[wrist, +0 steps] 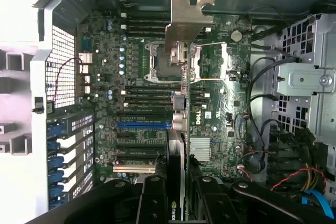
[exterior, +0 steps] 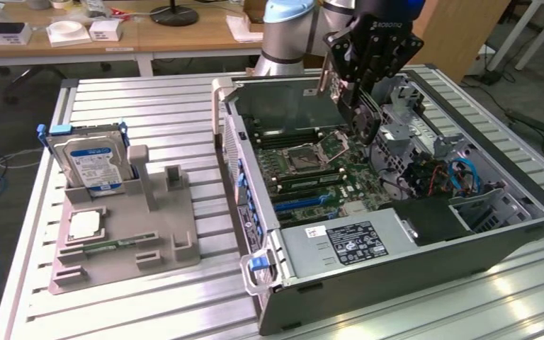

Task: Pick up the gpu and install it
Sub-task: 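Pick up the gpu and move the gpu toward the slot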

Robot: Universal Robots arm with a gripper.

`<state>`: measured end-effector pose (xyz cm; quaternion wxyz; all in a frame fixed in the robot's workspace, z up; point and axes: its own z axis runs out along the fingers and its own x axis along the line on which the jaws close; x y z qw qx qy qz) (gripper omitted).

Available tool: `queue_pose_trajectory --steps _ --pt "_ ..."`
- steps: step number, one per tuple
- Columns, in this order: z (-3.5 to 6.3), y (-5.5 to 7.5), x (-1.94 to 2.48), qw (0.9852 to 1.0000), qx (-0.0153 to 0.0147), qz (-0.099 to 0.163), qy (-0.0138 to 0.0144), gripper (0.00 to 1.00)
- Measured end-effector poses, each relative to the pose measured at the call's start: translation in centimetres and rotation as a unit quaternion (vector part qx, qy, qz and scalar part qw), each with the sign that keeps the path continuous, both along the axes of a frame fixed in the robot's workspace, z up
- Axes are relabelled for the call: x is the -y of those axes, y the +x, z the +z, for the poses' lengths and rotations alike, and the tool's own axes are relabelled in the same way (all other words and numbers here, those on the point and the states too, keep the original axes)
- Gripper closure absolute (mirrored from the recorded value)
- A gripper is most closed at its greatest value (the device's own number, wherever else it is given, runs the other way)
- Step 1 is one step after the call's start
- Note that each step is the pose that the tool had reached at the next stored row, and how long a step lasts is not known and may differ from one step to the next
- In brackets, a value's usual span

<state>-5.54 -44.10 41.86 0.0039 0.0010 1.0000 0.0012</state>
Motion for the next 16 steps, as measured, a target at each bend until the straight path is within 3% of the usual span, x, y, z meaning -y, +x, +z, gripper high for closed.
queue_pose_trajectory --steps 10,16 --pt "0.00 0.00 0.00 1.0000 0.0000 0.002 0.0000 0.74" --pt "-0.01 -0.15 0.05 0.9998 0.0002 0.018 0.0001 0.74"
